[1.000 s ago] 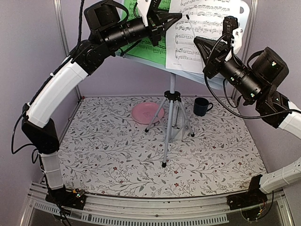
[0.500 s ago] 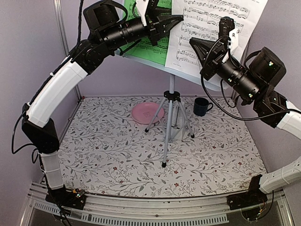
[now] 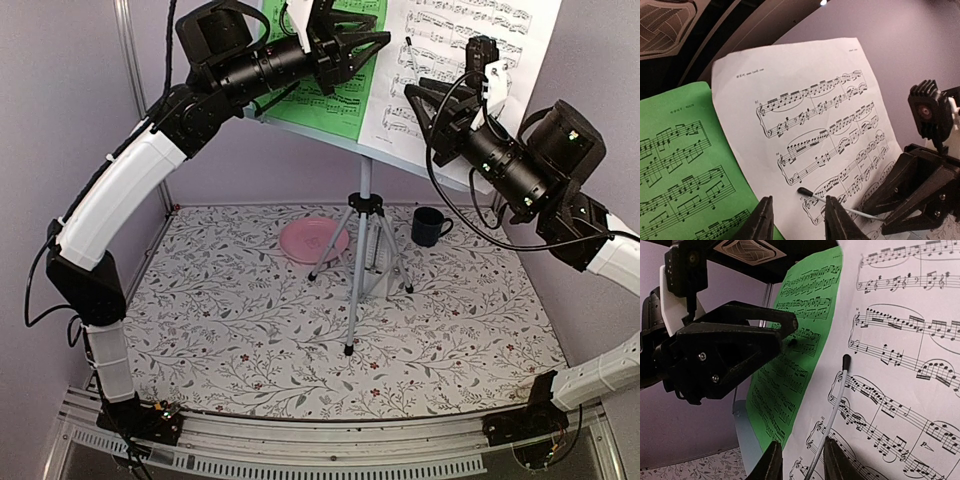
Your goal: Set up the instrument practice props
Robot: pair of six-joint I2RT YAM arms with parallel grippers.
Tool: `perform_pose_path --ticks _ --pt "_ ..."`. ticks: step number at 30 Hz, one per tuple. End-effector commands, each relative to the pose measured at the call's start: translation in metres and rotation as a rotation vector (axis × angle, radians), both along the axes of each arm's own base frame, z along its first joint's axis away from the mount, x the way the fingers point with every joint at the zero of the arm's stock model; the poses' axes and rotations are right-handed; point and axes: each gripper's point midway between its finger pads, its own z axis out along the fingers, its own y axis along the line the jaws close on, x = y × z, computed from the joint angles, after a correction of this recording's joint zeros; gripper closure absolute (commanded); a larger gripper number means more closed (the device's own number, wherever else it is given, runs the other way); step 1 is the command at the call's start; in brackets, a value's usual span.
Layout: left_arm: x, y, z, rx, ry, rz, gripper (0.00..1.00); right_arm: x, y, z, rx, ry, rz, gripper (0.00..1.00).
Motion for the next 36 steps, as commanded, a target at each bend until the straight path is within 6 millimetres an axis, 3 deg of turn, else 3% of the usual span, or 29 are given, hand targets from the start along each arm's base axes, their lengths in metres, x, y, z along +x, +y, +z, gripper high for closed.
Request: perform_pose_path --ticks 1,12,19,25,29,36 --pt "-0.001 0.015 0.014 -0.043 -0.011 0.023 0.63 0.003 -0.002 0.004 0.024 0.013 -0.018 0.66" --pt "-0.014 0.034 0.019 -0.061 0.035 0.025 0.54 -0.015 -0.015 0.017 0.060 -0.008 0.038 0.48" --pt "-0.021 0.057 0.004 -0.054 0.111 0.059 0.15 -0.041 -0.030 0.032 0.066 -0.052 0.112 0.24" --pt "-0.023 0.088 -0.012 -0.075 0.203 0.110 0.02 -0.069 -0.031 0.038 0.023 -0.073 0.240 0.10" --pt "-0.018 0.113 -0.033 -0.089 0.302 0.154 0.01 -0.089 -0.020 0.025 -0.064 -0.051 0.372 0.07" --pt "-0.008 0.148 -0.100 -0.080 0.485 0.229 0.01 -0.113 0.005 -0.040 -0.185 0.092 0.587 0.05"
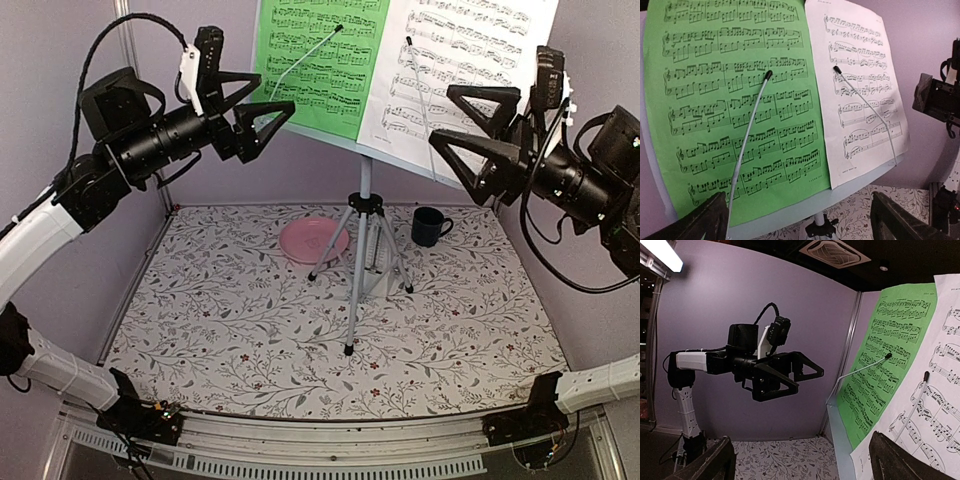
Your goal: Set up the instrument practice props
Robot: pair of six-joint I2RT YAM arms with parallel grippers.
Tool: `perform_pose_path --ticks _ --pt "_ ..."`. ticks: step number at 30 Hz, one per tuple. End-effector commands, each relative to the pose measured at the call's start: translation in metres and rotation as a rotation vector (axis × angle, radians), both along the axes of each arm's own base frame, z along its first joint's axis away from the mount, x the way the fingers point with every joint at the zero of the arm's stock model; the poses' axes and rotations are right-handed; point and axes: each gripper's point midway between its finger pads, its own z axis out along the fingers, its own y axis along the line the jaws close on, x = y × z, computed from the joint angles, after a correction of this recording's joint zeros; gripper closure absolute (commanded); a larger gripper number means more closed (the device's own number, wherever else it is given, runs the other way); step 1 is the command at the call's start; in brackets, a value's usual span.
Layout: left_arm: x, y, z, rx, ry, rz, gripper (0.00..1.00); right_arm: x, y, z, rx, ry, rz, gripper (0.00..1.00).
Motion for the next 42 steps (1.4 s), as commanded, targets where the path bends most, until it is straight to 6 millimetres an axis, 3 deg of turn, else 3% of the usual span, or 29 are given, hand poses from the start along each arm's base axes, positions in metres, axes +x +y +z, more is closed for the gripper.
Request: perform_pose_path --ticks 1,5,8,12,16,20,27,33,38,42 --pt "0.005 0.022 -0.036 -0.032 0.123 0.053 0.01 -0.021 0.018 -0.056 -0.121 0.116 0.166 0.05" --pt "0.000 0.039 -0.069 -0.034 0.186 0.076 0.01 -0.031 0.029 -0.104 -0.184 0.181 0.219 0.07" --pt "-0.001 0.042 -0.105 -0.014 0.244 0.081 0.01 -0.043 0.040 -0.135 -0.212 0.236 0.282 0.09" --pt "-0.001 0.037 -0.163 0.015 0.328 0.078 0.06 -0.047 0.052 -0.187 -0.250 0.332 0.313 0.11" --pt "-0.001 0.026 -0.216 0.049 0.377 0.098 0.05 -0.037 0.052 -0.233 -0.251 0.445 0.268 0.11" --pt "0.009 0.017 -0.249 0.086 0.374 0.113 0.05 -0.015 0.046 -0.273 -0.264 0.504 0.134 0.11" --pt "0.028 -0.023 -0.312 0.220 0.450 0.022 0.12 0.038 0.019 -0.325 -0.254 0.667 -0.038 0.11" --pt "0.009 -0.063 -0.352 0.185 0.521 -0.044 0.15 0.084 -0.017 -0.354 -0.222 0.767 -0.186 0.11" --pt "0.009 -0.097 -0.379 0.172 0.591 0.012 0.15 0.120 -0.045 -0.375 -0.218 0.812 -0.319 0.11" --pt "0.015 -0.119 -0.397 0.189 0.605 0.088 0.13 0.138 -0.055 -0.380 -0.214 0.822 -0.351 0.11"
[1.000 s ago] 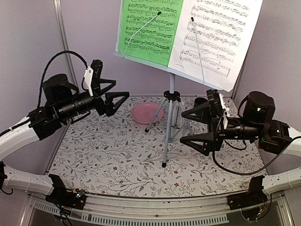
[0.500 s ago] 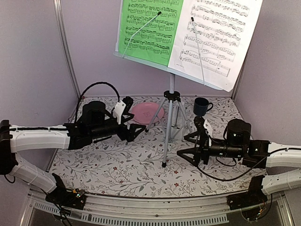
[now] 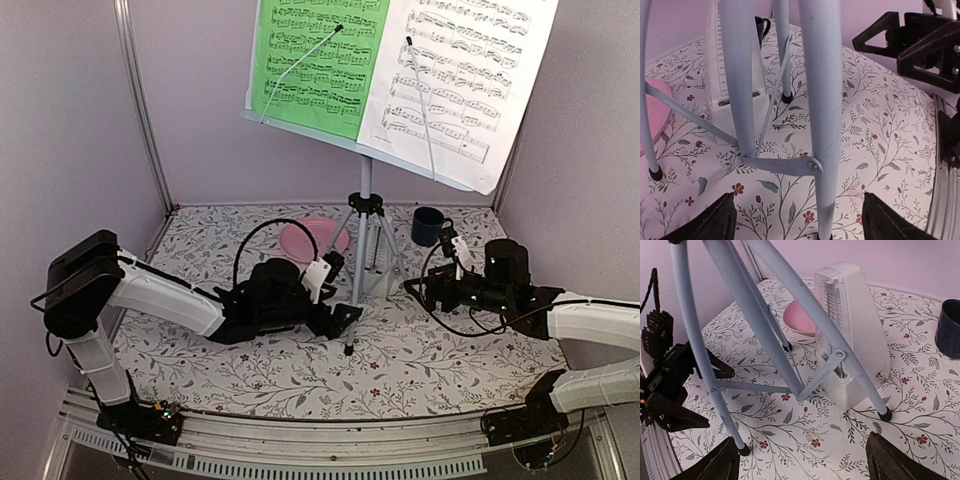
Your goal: Set up the instrument practice props
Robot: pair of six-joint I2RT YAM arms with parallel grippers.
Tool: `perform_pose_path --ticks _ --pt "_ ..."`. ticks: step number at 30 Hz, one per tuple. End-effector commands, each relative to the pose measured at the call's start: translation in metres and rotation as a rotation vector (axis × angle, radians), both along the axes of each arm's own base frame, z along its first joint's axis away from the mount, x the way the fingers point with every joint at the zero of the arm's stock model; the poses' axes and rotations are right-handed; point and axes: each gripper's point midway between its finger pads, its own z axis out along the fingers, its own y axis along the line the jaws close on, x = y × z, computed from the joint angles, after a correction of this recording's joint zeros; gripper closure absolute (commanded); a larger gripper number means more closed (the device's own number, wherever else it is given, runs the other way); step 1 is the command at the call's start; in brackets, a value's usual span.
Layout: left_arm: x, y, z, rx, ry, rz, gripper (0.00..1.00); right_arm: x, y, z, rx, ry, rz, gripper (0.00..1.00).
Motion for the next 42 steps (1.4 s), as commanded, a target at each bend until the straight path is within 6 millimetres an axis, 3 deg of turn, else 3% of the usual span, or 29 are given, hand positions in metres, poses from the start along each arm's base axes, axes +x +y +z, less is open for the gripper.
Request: perform_pose_path --ticks 1,5,9,13,19,24,28,35,42 --pt "0.018 -0.021 0.011 -0.054 -0.028 0.135 0.12 0.018 -0.008 -0.001 0.011 -0.013 -0.028 0.11" --pt "0.035 -0.018 -0.001 -0.035 0.002 0.244 0.13 0.030 -0.010 -0.001 -0.010 -0.024 -0.033 0.11" --pt "0.046 -0.018 -0.010 -0.002 0.004 0.287 0.22 0.045 -0.011 -0.004 -0.030 -0.030 -0.041 0.11" --pt "0.055 0.000 -0.010 0.013 0.006 0.345 0.29 0.060 -0.010 -0.006 -0.052 -0.037 -0.053 0.12" --pt "0.059 0.026 -0.008 0.004 0.011 0.367 0.32 0.071 -0.001 0.000 -0.027 -0.052 -0.027 0.14" --pt "0.054 0.023 -0.011 -0.002 0.020 0.330 0.30 0.069 0.005 0.031 0.058 -0.109 0.019 0.16" --pt "0.052 0.020 -0.007 -0.018 0.016 0.308 0.24 0.086 -0.002 0.051 0.103 -0.127 -0.010 0.15" --pt "0.038 0.020 0.015 -0.065 -0.018 0.227 0.14 0.118 0.024 0.056 0.067 -0.112 0.080 0.10" --pt "0.021 0.029 0.036 -0.093 -0.030 0.174 0.12 0.140 0.042 0.053 0.005 -0.114 0.150 0.09"
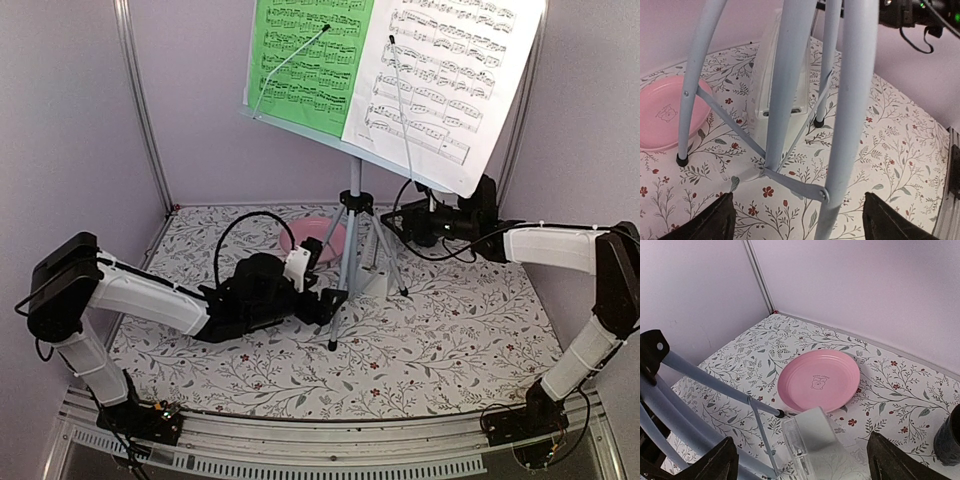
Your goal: Set up the instrument practice props
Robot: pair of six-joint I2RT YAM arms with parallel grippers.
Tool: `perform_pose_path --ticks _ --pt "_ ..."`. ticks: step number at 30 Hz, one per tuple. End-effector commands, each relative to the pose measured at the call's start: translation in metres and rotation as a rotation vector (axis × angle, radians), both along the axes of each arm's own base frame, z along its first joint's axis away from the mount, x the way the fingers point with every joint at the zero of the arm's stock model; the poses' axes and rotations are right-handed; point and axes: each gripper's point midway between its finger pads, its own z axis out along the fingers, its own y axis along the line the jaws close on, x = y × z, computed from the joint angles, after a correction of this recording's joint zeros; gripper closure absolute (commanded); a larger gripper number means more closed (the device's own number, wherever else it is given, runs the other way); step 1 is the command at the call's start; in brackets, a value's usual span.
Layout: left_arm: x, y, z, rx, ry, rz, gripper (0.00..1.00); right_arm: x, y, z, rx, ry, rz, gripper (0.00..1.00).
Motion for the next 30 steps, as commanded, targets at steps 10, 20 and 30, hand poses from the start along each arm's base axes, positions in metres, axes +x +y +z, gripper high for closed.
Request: perform_pose_path --ticks 10,20,30 --pt "-0.005 0.015 0.059 -0.035 -0.113 -0.033 0.11 0.015 0.024 -0.048 -0.130 0.040 0.166 0.11" --pt "-0.007 0.022 0.071 -0.058 -0.112 -0.038 0.11 0.031 0.016 -0.070 -0.165 0.055 0.153 0.22" --pt "0.000 0.033 0.077 -0.064 -0.119 -0.012 0.11 0.046 -0.020 -0.046 -0.221 -0.012 0.017 0.49"
